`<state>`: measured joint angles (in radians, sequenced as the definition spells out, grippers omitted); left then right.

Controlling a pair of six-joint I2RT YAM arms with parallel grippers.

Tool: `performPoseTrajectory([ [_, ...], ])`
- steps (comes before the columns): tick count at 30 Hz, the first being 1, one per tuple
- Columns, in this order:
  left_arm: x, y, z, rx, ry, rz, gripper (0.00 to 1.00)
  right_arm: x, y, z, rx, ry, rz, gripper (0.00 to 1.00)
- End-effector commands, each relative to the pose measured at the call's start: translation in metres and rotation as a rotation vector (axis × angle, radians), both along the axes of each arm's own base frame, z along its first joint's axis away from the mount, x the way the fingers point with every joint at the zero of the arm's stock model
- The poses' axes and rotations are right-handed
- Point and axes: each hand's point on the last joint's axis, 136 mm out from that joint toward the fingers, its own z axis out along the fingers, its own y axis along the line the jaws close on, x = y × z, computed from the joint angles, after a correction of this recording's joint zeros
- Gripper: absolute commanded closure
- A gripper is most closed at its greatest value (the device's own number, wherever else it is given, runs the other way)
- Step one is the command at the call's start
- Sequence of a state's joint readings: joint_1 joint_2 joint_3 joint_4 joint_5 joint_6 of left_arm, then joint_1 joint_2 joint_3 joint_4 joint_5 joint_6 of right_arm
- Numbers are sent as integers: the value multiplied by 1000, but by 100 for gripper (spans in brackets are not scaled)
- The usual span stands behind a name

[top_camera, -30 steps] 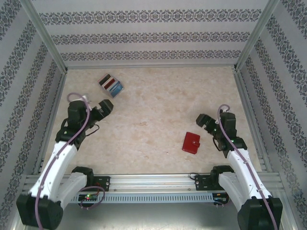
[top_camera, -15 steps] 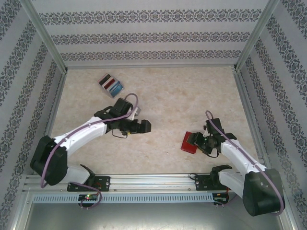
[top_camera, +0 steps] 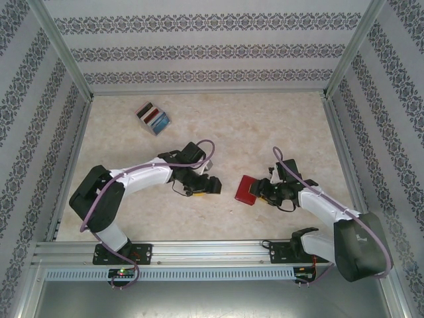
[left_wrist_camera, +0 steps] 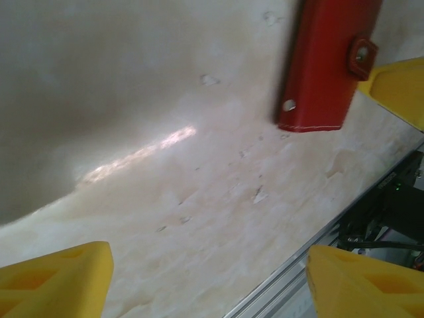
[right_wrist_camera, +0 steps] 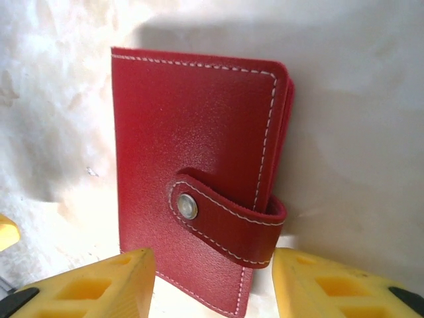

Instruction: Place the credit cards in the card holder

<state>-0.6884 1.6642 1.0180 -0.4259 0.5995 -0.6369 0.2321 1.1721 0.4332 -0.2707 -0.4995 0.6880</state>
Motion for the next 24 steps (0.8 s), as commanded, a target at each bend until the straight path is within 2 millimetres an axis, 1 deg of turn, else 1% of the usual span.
performPoseTrajectory([
  [1,16,-17,7,-32,-53,14,23,20,12,16,42,-90,36,50],
  [2,19,-18,4,-27,-59,18,23,21,10,15,36,-90,23,48],
  [3,23,-23,4,-41,-64,15,23,23,8,15,24,-87,9,43],
  [5,30,-37,1,-79,-61,13,24,22,6,14,14,-86,9,42],
  [8,40,-65,1,-126,-90,24,27,17,6,15,17,-66,10,40],
  [9,42,-74,1,-131,-101,24,27,14,2,13,8,-41,-5,39],
  [12,40,-98,-3,-145,-125,17,29,2,-7,8,4,27,-23,40],
  [14,35,-109,-7,-158,-134,18,29,-6,-5,9,40,40,2,43],
  [17,29,-119,-19,-164,-112,19,32,-19,0,11,73,26,44,47],
  [19,27,-124,-28,-173,-102,9,38,-21,2,11,91,-13,63,50],
  [22,26,-116,-44,-111,-95,-7,49,-24,5,10,118,-7,66,52],
  [24,26,-104,-51,-35,-110,-17,49,-24,2,6,104,6,44,54],
])
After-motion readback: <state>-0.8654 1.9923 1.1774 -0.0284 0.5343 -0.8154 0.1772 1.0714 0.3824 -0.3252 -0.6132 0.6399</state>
